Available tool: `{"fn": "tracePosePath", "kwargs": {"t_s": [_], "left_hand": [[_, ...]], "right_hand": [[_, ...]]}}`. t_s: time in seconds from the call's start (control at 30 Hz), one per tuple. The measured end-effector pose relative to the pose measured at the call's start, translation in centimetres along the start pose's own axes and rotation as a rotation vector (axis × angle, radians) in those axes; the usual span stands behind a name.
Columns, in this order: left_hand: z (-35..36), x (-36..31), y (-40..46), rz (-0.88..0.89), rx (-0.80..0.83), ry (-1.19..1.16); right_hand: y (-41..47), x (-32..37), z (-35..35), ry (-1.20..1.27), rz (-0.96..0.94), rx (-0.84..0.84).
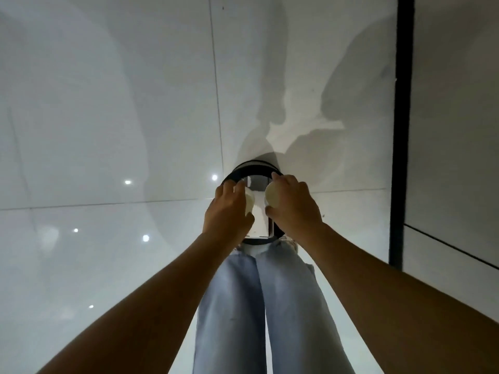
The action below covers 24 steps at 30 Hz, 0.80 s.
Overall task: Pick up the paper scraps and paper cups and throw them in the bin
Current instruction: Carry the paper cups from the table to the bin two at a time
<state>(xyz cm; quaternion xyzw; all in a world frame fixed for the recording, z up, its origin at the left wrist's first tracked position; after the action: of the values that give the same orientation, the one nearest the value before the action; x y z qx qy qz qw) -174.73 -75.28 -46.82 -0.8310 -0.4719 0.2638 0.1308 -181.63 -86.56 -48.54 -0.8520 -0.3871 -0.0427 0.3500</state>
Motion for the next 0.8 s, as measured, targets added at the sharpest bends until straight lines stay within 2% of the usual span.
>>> {"fn": "tracePosePath", "kwargs": {"t_s": [0.23,0.33,0.5,0.67,0.8], "left_hand": [[6.0,1.8,4.1,-0.035,-0.034,-0.022],[7.2,2.3,4.8,-0.034,-0.044,-0.034],[8.2,3.2,4.7,-0.043,-0.001,-0.035],[5.7,3.6,2.6,-0.039,-0.016,-0.044],[0.6,3.6,0.0,-0.051,-0.030,-0.046]], "right_hand": [[4.6,-0.5,5.2,-0.017,-0.071,0.020],[5.4,-0.4,6.2,-0.017,-0.081,-0.005],[5.4,-0.7,7.2,-0.052,-0.103,0.052],[3.4,-0.7,5.7,-0.102,-0.083,0.052],[0.5,1.7,1.9,-0.072,-0.083,0.017]]}}
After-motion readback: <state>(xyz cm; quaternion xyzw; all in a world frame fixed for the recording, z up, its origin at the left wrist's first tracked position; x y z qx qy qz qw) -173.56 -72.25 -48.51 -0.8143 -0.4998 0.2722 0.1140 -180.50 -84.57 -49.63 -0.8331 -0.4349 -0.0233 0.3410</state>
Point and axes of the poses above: each hand's wrist, its own y-axis towards the middle knuckle, its own z-axis out of the palm, x = y × z, the point moved 7 cm from there along y, towards the middle knuckle, and after that the axes turned 12 degrees about -x, right-handed, at the moved point
